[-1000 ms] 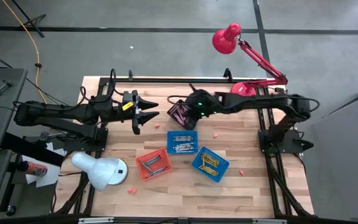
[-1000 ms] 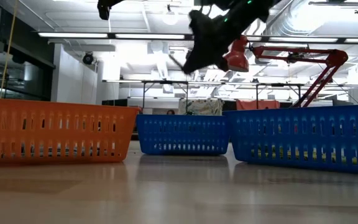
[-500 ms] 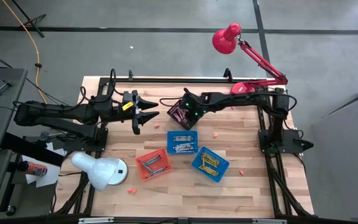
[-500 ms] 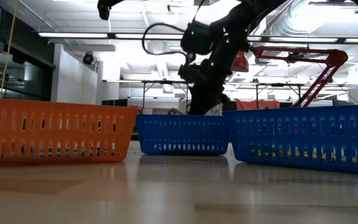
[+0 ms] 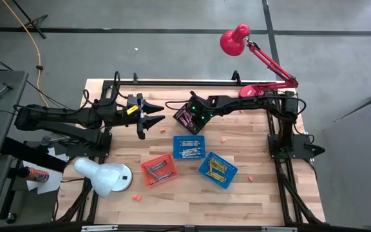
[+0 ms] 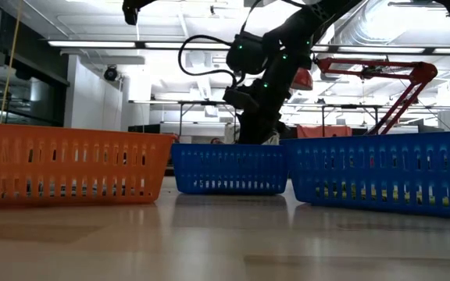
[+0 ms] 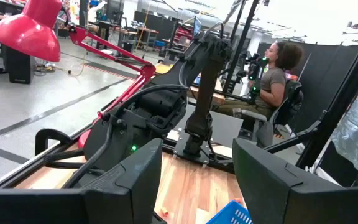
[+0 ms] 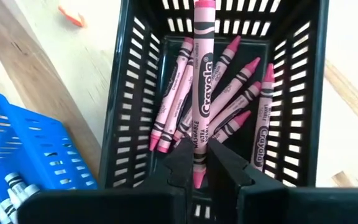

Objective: Sort crayons
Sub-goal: Put the pink crayon into the black bin, then return to Home Position

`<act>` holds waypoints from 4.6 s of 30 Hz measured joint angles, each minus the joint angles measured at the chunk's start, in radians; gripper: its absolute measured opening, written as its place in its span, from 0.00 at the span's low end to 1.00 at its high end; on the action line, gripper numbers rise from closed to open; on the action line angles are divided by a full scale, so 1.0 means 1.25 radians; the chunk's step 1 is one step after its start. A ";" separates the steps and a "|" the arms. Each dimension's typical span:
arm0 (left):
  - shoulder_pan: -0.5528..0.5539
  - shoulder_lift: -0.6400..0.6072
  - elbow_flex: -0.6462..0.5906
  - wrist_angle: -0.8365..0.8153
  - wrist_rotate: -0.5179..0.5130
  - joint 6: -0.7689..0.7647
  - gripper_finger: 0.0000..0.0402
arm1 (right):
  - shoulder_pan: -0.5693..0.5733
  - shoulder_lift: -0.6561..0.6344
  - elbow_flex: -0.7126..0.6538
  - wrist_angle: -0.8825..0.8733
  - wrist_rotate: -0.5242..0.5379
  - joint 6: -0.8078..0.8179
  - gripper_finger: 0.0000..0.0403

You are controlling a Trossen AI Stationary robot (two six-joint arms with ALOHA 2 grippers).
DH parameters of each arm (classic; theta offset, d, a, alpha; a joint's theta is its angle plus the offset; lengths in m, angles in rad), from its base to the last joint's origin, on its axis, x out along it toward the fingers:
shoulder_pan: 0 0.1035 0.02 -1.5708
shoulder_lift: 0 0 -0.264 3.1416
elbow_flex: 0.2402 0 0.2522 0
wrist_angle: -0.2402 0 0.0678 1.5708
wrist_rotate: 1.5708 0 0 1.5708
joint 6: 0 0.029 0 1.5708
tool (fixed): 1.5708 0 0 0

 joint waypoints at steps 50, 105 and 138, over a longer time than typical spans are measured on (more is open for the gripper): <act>0.000 0.000 0.000 -0.020 0.006 -0.007 0.46 | 0.132 -0.758 -0.525 0.503 0.027 0.155 0.47; 0.040 -0.301 -0.449 0.451 0.028 0.014 0.00 | 0.163 -0.753 -0.490 0.608 0.075 0.089 0.47; 0.040 -0.537 -0.564 0.078 0.046 0.035 0.00 | 0.163 -0.753 -0.490 0.532 0.076 0.040 0.47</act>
